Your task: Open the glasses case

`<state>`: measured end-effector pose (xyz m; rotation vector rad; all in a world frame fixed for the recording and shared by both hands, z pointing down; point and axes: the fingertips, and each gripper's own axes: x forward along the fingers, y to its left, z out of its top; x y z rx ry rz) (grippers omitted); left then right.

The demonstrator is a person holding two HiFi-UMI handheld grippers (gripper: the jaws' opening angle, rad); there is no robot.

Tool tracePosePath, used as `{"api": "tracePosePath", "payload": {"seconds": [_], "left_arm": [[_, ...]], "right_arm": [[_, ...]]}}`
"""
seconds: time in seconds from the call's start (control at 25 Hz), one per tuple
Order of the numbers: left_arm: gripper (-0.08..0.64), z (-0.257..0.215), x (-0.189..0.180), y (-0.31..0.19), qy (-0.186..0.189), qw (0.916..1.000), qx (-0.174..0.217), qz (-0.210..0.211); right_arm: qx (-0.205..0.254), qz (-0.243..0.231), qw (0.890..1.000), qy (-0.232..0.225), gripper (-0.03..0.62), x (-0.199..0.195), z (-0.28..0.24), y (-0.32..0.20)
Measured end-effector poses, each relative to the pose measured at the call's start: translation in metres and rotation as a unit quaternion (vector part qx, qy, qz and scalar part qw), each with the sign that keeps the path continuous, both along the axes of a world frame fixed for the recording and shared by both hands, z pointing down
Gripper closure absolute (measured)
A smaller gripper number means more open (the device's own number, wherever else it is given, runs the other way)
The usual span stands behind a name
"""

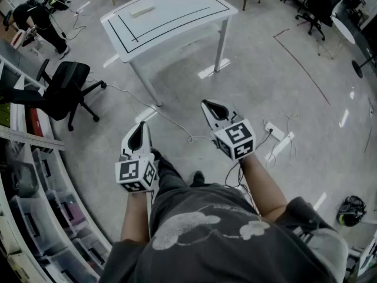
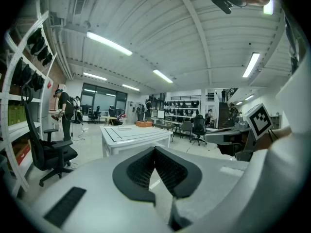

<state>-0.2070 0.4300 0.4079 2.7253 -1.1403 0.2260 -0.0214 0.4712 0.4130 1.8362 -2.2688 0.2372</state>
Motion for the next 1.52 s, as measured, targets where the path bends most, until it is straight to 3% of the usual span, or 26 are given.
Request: {"api": "tracePosePath", "payload": {"seconds": [0.4, 0.68, 1.04, 1.32, 1.52], "left_arm": [[0.558, 0.004, 0.006, 0.002, 0.002, 1.0000, -0.005, 0.004], [0.558, 0.012, 0.004, -0.037, 0.003, 0.9999, -0.010, 0.006], [0.558, 0.021, 0.010, -0.146, 0.015, 0.9997, -0.014, 0.016], [0.558, 0.021, 0.009, -0.267, 0.028, 0.9994, -0.013, 0.016], [0.558, 0.010, -0.007, -0.349, 0.046, 0.9988, -0.019, -0.004]], "right_arm": [[-0.005, -0.001, 1.000, -0.006, 0.592, 0.005, 0.006, 0.007], [-0.005, 0.001, 0.999, -0.034, 0.592, 0.007, 0.013, -0.032], [-0.018, 0.010, 1.000, -0.003, 0.592, 0.014, 0.022, -0.130], [-0.035, -0.001, 0.999, 0.018, 0.592, 0.008, 0.028, -0.243], [-0.024, 0.001, 0.999, 0.026, 0.592, 0.005, 0.006, -0.323]]}}
